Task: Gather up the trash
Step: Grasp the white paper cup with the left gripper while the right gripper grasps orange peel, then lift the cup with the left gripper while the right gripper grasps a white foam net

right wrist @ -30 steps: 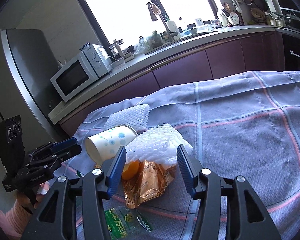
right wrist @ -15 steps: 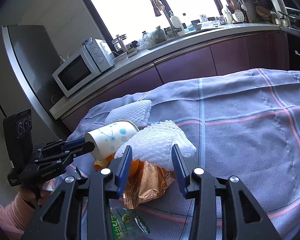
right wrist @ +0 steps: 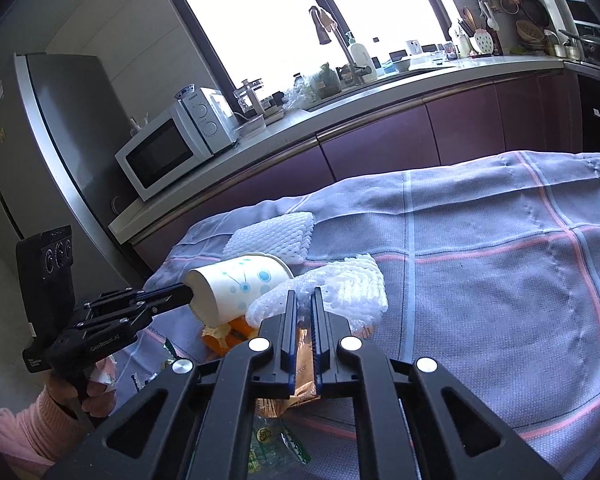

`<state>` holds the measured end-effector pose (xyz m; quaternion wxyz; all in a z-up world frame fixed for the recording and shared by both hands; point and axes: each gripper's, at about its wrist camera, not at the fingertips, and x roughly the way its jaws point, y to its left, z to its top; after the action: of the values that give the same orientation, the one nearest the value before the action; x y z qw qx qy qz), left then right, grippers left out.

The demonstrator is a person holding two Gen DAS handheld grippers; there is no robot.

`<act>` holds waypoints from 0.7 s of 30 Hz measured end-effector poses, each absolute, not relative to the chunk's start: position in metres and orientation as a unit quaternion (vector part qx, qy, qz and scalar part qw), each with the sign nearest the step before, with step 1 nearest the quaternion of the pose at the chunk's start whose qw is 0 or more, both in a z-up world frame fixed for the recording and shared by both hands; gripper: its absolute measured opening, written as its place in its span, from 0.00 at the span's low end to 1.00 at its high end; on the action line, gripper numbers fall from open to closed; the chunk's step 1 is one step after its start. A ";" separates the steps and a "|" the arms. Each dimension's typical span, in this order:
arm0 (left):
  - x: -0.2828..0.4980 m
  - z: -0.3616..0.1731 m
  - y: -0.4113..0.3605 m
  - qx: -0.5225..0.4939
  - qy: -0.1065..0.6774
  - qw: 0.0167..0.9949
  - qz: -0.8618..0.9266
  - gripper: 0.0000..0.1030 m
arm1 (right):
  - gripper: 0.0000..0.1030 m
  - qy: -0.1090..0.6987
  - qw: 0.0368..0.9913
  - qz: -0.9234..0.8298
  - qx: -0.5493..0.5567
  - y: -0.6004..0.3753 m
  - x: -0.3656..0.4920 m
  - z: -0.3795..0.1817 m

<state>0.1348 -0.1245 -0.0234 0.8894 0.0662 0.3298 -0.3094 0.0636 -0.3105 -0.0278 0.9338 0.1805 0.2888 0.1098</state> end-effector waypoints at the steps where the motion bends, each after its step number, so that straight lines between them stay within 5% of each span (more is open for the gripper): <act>1: 0.133 -0.021 -0.123 0.064 0.327 0.891 -0.308 0.05 | 0.05 0.285 0.935 0.111 0.181 -0.310 0.063 -0.025; 21: 0.091 0.034 -0.035 0.021 0.260 0.930 -0.257 0.05 | 0.05 0.251 0.937 0.177 0.166 -0.263 0.061 0.011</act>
<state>0.0909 -0.0346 0.0336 0.9304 0.0209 0.2604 -0.2572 0.0608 -0.2629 0.0106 0.9370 0.1662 0.2513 0.1767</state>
